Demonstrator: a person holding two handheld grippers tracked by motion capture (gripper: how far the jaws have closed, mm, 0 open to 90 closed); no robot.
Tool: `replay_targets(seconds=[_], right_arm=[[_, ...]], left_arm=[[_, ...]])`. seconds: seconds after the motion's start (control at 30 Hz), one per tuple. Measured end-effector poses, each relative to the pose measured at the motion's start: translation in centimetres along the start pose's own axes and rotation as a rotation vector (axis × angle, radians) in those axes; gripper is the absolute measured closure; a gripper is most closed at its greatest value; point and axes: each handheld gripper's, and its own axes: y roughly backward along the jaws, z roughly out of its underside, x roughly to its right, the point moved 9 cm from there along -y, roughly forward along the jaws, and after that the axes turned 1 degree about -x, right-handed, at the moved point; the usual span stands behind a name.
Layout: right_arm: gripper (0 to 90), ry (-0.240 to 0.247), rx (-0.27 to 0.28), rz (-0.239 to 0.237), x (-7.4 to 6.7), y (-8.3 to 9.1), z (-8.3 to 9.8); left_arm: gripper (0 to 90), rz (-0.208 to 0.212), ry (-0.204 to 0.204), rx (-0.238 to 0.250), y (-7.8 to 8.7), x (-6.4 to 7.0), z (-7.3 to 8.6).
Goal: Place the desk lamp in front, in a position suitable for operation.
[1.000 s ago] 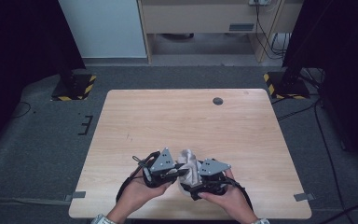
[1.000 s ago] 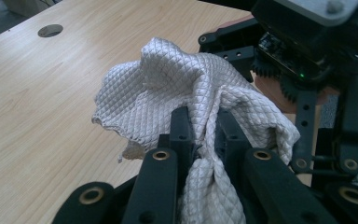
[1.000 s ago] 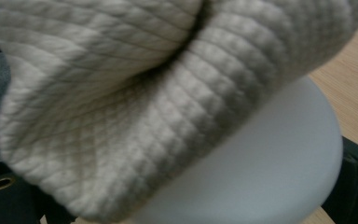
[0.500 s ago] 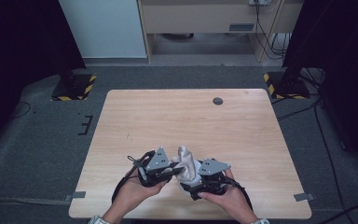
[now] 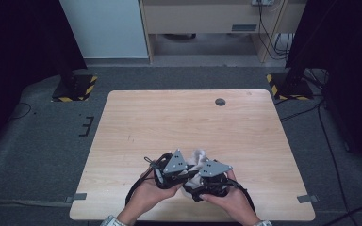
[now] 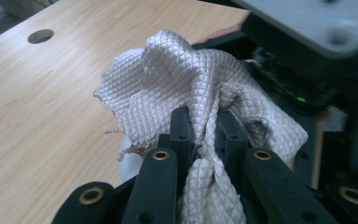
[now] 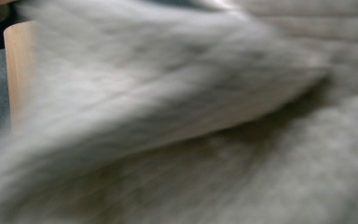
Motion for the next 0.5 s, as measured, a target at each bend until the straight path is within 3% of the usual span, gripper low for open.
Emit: replay_targets(seconds=[0.17, 0.33, 0.5], right_arm=[[8.8, -0.004, -0.001, 0.001, 0.0, 0.0, 0.0], [8.8, -0.008, 0.000, 0.004, 0.1, 0.0, 0.0], [8.8, -0.016, -0.005, 0.015, 0.6, -0.1, -0.1]], left_arm=[[79.1, -0.031, 0.024, 0.003, -0.1, -1.3, -0.1], [79.1, -0.060, 0.038, -0.009, 1.1, -2.2, 0.7], [79.2, -0.048, 0.036, -0.011, 2.2, -2.1, 1.5]])
